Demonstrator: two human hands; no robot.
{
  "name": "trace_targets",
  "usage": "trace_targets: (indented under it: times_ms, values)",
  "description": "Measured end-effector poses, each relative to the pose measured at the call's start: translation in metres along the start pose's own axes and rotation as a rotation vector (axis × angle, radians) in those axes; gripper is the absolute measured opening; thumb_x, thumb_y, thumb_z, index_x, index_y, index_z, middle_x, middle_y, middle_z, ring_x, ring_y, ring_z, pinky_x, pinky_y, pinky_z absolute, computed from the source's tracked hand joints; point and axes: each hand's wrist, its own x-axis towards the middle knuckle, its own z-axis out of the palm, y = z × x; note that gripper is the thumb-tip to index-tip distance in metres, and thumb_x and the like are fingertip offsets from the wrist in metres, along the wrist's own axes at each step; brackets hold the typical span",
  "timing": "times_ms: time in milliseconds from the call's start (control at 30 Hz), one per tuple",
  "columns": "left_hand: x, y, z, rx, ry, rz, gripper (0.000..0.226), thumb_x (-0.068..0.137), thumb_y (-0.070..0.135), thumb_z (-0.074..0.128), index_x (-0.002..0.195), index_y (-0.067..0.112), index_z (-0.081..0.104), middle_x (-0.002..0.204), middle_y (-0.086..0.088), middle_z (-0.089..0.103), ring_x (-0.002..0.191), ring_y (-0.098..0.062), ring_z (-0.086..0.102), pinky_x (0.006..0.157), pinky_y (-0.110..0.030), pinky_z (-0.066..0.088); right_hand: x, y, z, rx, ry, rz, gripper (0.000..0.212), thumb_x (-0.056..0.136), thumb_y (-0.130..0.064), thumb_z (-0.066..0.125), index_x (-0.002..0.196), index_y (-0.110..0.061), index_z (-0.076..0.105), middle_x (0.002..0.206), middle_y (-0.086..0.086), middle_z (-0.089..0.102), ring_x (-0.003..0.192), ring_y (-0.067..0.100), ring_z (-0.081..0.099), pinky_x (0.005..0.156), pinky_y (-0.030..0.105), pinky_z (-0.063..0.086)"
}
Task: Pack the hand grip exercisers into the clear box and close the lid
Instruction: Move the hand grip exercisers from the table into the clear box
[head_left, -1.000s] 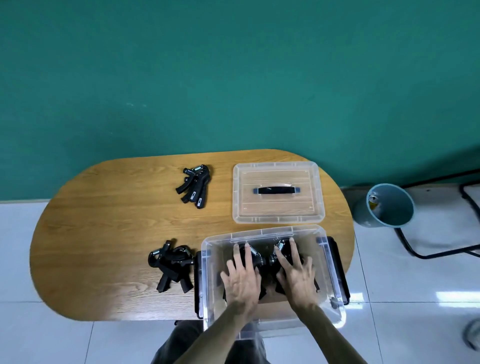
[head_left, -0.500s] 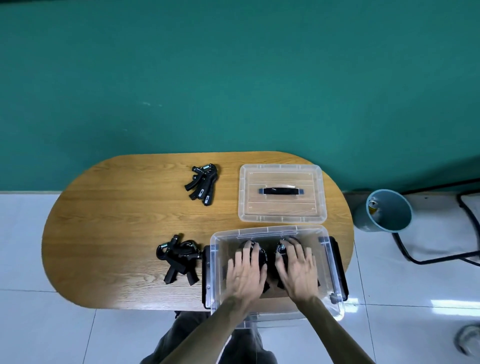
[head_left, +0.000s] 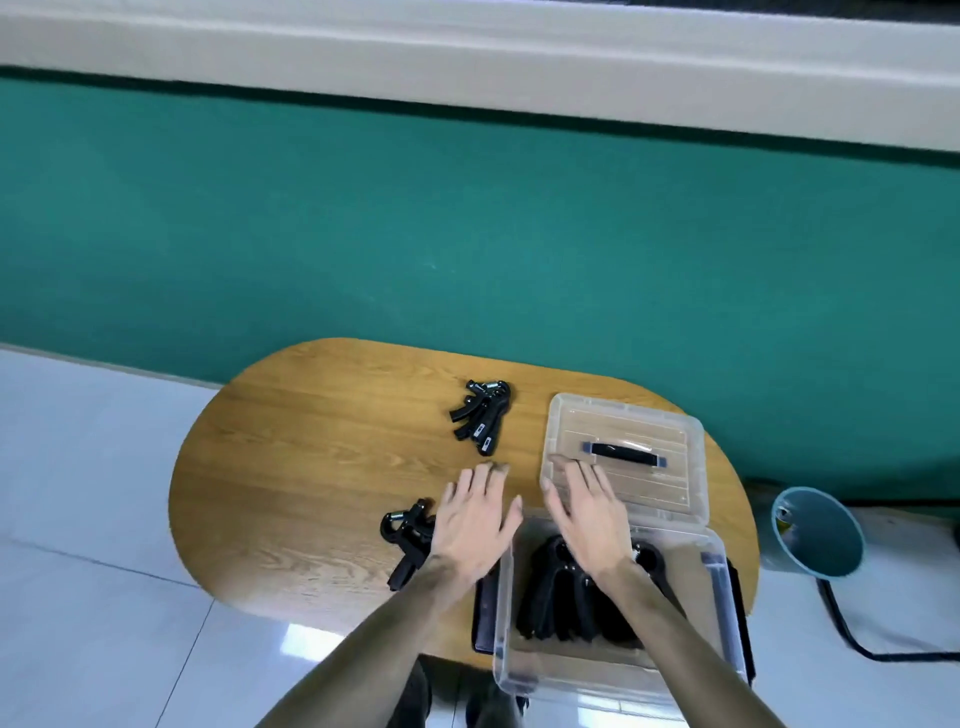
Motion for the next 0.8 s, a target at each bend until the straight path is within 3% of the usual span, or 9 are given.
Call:
trace_targets:
  times_ms: [133,333,467,667,800]
  values:
    - [-0.009,-0.051,-0.003,-0.007,-0.069,-0.120,0.059,0.103,0.048,0.016,0.149,0.016,0.034,0.139,-0.004,0.046,0.120,-0.021,0.045,0.100,-0.038,0.041,0.025,-0.048,0.023,-0.060,-0.126,-0.046,0.049,0.104,-0.049,0.028,0.136,-0.017,0.049,0.120,0.004,0.060,0.111,0.021,0.054,0.074,0.037,0.059]
    - [-0.035,-0.124,0.015,0.014,-0.218,-0.238,0.055,0.107,0.046,0.019,0.153,0.015,0.024,0.143,-0.007,0.038,0.121,-0.019,0.042,0.101,-0.031,0.039,0.047,-0.094,0.071,-0.155,-0.263,-0.027,0.049,0.103,-0.042,0.036,0.140,-0.012,0.044,0.125,0.010,0.055,0.112,0.026,0.051,0.090,0.042,0.054]
    - [-0.047,-0.157,0.045,0.066,-0.372,-0.270,0.063,0.108,0.046,0.015,0.160,0.010,0.003,0.162,-0.013,0.020,0.137,-0.028,0.036,0.110,-0.040,0.038,0.057,-0.106,0.098,-0.211,-0.350,0.012,0.049,0.104,-0.039,0.039,0.145,-0.012,0.038,0.132,0.012,0.053,0.118,0.028,0.050,0.098,0.043,0.047]
    - [-0.053,-0.160,0.091,-0.069,-0.514,-0.353,0.073,0.106,0.053,0.016,0.160,0.011,-0.009,0.167,-0.018,0.007,0.141,-0.033,0.035,0.111,-0.047,0.039,0.077,-0.106,0.126,-0.198,-0.435,0.153,0.051,0.104,-0.039,0.041,0.149,-0.015,0.034,0.140,0.015,0.049,0.126,0.034,0.045,0.102,0.048,0.043]
    - [-0.040,-0.148,0.120,-0.197,-0.506,-0.471,0.079,0.104,0.060,0.023,0.159,0.016,-0.013,0.168,-0.016,0.005,0.137,-0.036,0.040,0.100,-0.047,0.048,0.098,-0.089,0.146,-0.236,-0.481,0.193,0.047,0.105,-0.041,0.037,0.143,-0.013,0.037,0.138,0.017,0.047,0.123,0.036,0.044,0.099,0.049,0.044]
